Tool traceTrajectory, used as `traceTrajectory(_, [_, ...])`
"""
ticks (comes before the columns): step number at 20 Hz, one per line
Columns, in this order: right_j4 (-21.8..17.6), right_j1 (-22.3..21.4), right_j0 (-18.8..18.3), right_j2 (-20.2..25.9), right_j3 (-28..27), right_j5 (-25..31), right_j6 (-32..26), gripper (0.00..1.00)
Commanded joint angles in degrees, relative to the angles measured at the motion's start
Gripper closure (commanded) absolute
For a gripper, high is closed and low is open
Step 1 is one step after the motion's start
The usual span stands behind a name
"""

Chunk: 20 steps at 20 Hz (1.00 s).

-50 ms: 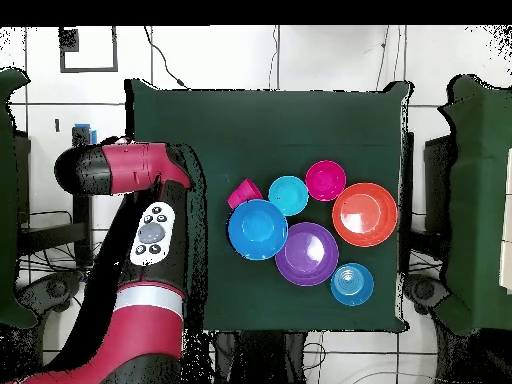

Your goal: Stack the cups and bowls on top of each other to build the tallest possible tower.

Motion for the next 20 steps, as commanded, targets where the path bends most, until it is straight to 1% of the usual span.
traceTrajectory(1, [-4.12, 1.46, 1.45, 4.37, 2.99, 3.33, -2.43, 0.0])
traceTrajectory(8, [-4.17, 3.62, 2.72, 3.28, 1.42, 2.15, -0.97, 0.0])
traceTrajectory(15, [-3.9, 5.03, 3.68, 1.75, 1.38, 1.06, 0.74, 0.0])
traceTrajectory(20, [-3.81, 5.96, 4.42, 0.26, 0.51, 1.68, 1.42, 0.0])
